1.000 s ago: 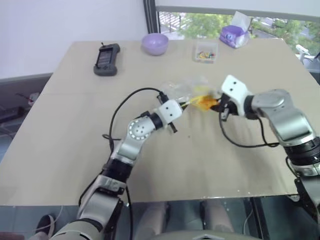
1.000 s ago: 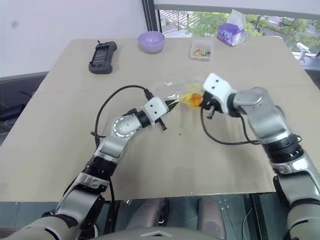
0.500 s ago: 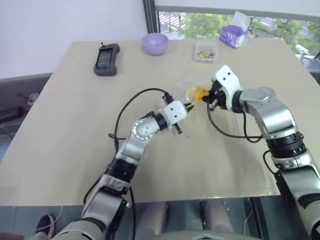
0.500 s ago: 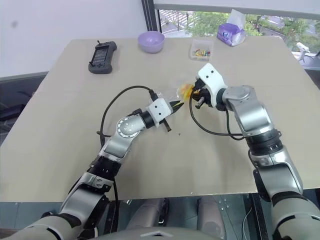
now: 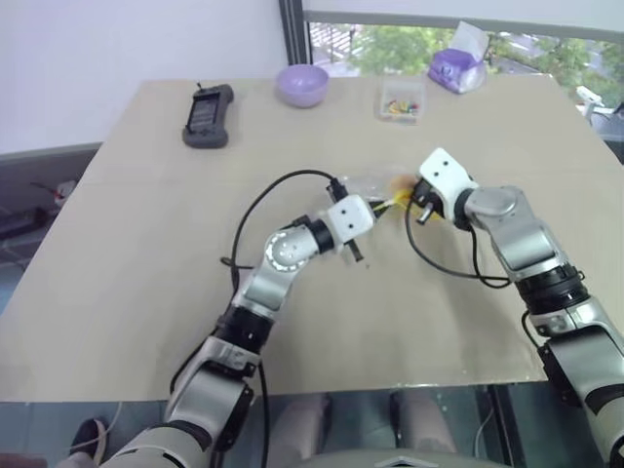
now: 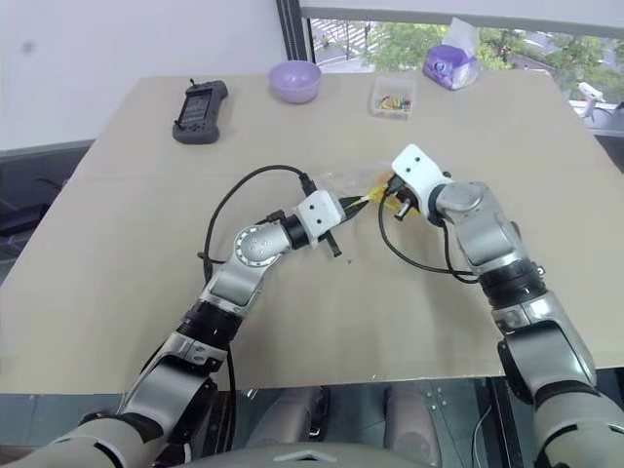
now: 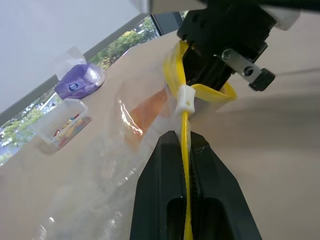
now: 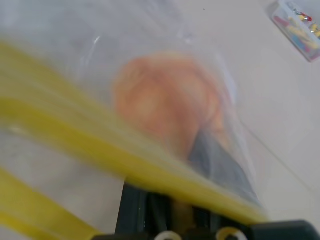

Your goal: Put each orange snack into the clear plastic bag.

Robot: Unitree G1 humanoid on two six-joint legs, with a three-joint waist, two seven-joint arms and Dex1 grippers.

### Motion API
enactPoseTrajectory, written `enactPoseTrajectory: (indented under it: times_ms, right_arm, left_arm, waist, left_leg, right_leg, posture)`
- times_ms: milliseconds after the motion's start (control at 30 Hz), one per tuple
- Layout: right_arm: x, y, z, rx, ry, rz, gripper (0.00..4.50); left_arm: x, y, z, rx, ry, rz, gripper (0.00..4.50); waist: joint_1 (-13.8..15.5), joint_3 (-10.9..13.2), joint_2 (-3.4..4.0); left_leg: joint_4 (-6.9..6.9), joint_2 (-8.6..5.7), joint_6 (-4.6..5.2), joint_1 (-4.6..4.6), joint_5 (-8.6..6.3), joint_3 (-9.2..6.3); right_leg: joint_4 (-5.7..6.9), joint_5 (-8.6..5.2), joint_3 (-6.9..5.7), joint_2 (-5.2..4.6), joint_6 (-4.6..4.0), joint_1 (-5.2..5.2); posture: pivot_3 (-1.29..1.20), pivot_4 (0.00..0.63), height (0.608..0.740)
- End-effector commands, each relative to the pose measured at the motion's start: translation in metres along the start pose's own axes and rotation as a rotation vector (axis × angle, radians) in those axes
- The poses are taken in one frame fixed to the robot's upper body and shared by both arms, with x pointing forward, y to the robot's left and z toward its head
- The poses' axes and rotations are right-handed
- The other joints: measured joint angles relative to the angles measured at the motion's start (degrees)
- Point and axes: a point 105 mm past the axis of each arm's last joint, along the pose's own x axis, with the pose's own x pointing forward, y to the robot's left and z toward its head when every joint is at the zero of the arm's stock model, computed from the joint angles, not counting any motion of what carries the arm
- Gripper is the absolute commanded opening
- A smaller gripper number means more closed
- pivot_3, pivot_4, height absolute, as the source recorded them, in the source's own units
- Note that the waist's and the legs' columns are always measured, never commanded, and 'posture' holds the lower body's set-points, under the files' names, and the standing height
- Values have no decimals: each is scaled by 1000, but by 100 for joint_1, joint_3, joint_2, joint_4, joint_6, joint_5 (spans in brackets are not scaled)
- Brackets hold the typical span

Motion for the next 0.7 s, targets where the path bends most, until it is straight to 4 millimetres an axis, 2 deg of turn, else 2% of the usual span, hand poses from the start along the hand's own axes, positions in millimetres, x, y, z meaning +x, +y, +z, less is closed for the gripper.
enactPoseTrajectory:
  times_ms: [33,100,167,233,267,300,467,500,567,700]
  right_arm:
    - [-6,12,45,-85,-209,56,59]
    - [-4,11,36,-111,-171,44,59]
    - [-2,-1,30,-86,-146,-27,59]
    - [-2,-11,29,-51,-145,-77,1020]
    - [-2,-12,29,-52,-145,-81,1330]
    - [-3,-12,29,-58,-145,-79,1654]
    - [-6,-12,22,-35,-123,-66,4147]
    - [-7,-10,20,-35,-117,-54,4473]
    - [-11,-10,18,-34,-113,-41,4473]
    - [-31,-13,16,-28,-110,3,4473]
  left_arm:
    - [4,4,15,14,-63,5,0]
    - [5,3,16,8,-72,3,0]
    - [5,3,18,-6,-84,4,0]
    - [5,3,20,-13,-90,3,0]
    - [5,2,20,-14,-92,2,0]
    - [4,2,20,-16,-92,1,0]
    - [4,2,20,-23,-95,1,0]
    - [4,2,20,-24,-95,3,0]
    - [3,5,19,-25,-91,13,0]
    - [-2,17,13,-66,-67,68,0]
  waist:
    - [-17,0,1]
    - [28,0,1]
    - [48,0,1]
    - [62,0,1]
    - [63,0,1]
    - [59,0,1]
    - [49,0,1]
    - [48,0,1]
    - [52,0,1]
    - [60,0,1]
  left_leg:
    - [-1,2,0,0,0,-1]
    - [3,1,0,0,0,-6]
    - [9,-3,0,0,0,-5]
    - [9,-3,0,0,0,-7]
    - [8,-3,0,0,0,-9]
    - [8,-3,0,0,0,-9]
    - [7,-3,0,0,0,-8]
    - [7,-3,0,0,0,-8]
    - [6,-4,0,0,0,-7]
    - [7,-4,0,-1,0,-8]
  right_leg:
    - [1,0,0,0,0,-2]
    - [0,0,-3,-4,0,3]
    - [0,0,-3,-6,0,6]
    - [1,0,-4,-6,0,5]
    - [1,0,-6,-5,0,5]
    - [1,0,-6,-5,0,5]
    - [1,0,-5,-4,0,5]
    - [1,0,-5,-3,0,4]
    - [1,0,-5,-3,0,4]
    - [0,0,-5,-5,0,5]
  posture:
    - [0,150,740]
    - [0,150,740]
    - [0,150,740]
    - [0,150,740]
    - [0,150,740]
    - [0,150,740]
    - [0,150,740]
    - [0,150,740]
    - [0,150,740]
    - [0,150,740]
